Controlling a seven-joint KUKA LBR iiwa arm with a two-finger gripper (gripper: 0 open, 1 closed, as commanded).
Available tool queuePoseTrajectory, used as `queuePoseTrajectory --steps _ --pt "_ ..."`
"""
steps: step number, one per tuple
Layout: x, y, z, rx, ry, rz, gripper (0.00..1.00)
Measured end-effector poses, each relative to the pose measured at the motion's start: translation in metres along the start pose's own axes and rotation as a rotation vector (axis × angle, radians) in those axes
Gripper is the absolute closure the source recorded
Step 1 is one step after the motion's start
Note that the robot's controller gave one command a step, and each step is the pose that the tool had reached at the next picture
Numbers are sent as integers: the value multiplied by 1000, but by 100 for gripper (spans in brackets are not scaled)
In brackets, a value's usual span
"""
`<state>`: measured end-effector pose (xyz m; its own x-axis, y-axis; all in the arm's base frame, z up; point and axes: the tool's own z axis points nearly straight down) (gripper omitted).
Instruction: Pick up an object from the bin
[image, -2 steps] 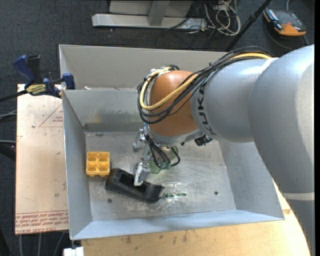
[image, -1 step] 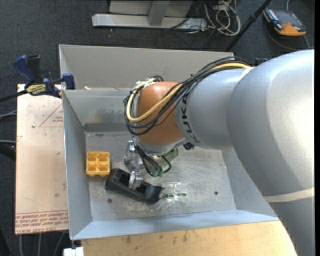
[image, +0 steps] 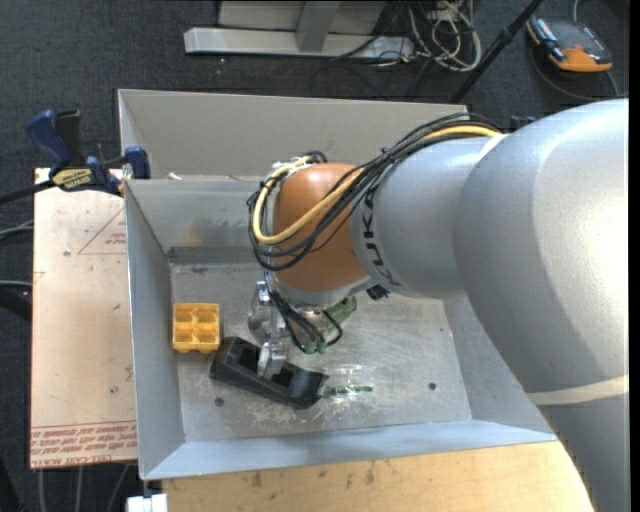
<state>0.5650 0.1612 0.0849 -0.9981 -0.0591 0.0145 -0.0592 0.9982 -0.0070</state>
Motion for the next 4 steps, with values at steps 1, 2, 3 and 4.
queuePoseTrajectory --steps 1,2,3,4 --pt "1 -2 -20 -7 -14 -22 0" --pt "-1 -6 -47 -5 -10 -39 100" --pt "-2 -5 -47 -8 -16 -39 0" --pt "-1 -5 -47 -8 -16 -39 0"
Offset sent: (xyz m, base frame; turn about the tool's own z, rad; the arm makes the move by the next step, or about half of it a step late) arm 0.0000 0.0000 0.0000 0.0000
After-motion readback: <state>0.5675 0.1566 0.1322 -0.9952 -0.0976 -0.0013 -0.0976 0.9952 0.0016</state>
